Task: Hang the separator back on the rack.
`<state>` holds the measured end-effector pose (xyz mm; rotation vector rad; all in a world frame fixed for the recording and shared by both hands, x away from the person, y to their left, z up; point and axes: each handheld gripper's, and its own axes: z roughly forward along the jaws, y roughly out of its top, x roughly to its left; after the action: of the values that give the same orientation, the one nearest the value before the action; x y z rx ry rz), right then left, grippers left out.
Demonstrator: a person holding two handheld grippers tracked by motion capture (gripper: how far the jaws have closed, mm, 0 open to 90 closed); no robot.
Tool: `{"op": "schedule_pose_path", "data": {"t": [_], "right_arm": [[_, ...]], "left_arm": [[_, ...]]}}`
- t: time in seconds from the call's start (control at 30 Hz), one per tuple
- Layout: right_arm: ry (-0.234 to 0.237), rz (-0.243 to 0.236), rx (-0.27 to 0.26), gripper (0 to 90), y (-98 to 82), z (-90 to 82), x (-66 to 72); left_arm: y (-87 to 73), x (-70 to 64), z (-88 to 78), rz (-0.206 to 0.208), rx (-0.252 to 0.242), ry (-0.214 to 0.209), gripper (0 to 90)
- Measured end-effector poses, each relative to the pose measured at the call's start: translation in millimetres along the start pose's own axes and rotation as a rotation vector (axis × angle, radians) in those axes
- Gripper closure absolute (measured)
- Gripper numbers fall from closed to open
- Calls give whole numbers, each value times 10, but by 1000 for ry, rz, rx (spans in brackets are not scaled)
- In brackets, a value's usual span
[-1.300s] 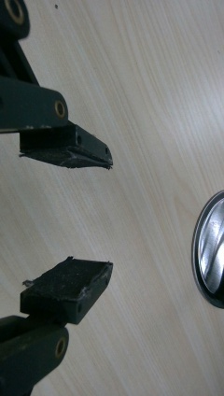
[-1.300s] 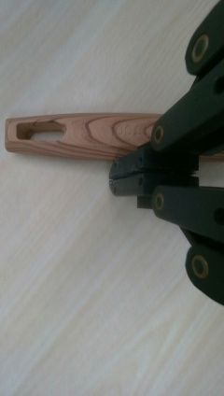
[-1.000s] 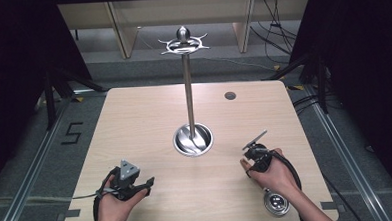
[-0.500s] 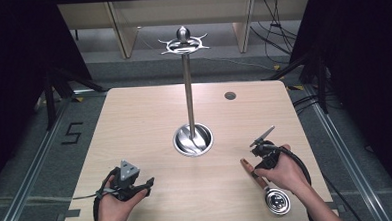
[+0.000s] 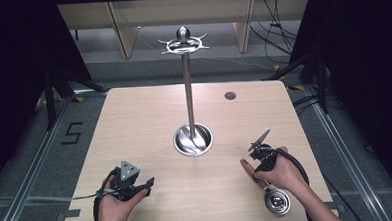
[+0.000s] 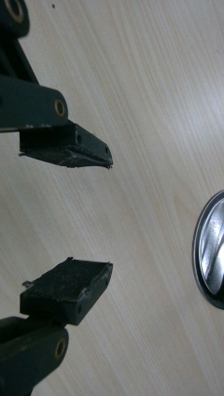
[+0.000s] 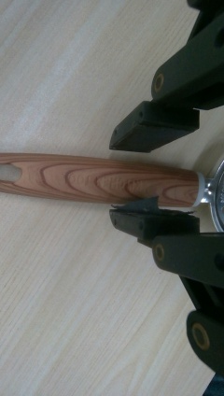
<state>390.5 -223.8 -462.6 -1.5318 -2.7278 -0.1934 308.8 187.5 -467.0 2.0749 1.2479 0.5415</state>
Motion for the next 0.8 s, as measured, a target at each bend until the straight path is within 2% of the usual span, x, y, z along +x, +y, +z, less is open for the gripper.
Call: {"op": "schedule_pose_path", "data": {"t": [0.1,0.13,0.17,0.23,0.3,0.37,0.4,0.43,0.47,0.5,0.53,0.6,0.7,0.8], "right_arm": [[5,-3,5,611,10,13,-9],[10,18,24,612,17,8,4],[12,30,26,613,13,33,16],[9,26,27,618,11,48,12],[10,26,29,631,6,71,8],[7,26,33,637,8,73,4],[7,26,33,637,8,73,4],[14,54,48,644,9,69,20],[17,52,46,649,9,77,18],[21,45,50,654,12,84,18],[7,25,36,663,12,97,24],[7,23,27,664,11,100,31],[-9,31,24,679,9,99,55],[-14,26,23,683,5,96,64]], "left_arm": [[-7,5,-5,-5,-1,6,410],[-13,-6,12,-27,-14,15,410],[-13,-6,15,-29,-16,18,410],[-6,-8,6,-26,-17,11,411],[1,7,-12,7,3,0,410],[-3,-11,6,-13,-9,-3,410],[-5,-20,20,-19,-14,13,410],[-5,-19,15,-18,-13,3,410],[-2,-5,1,6,2,-2,410],[-6,-21,23,-23,-15,13,410],[-4,-11,13,-10,-9,7,409],[-5,-17,20,-18,-18,10,408],[1,-7,-1,11,-2,-5,406],[1,-12,-7,12,3,-1,405]]}}
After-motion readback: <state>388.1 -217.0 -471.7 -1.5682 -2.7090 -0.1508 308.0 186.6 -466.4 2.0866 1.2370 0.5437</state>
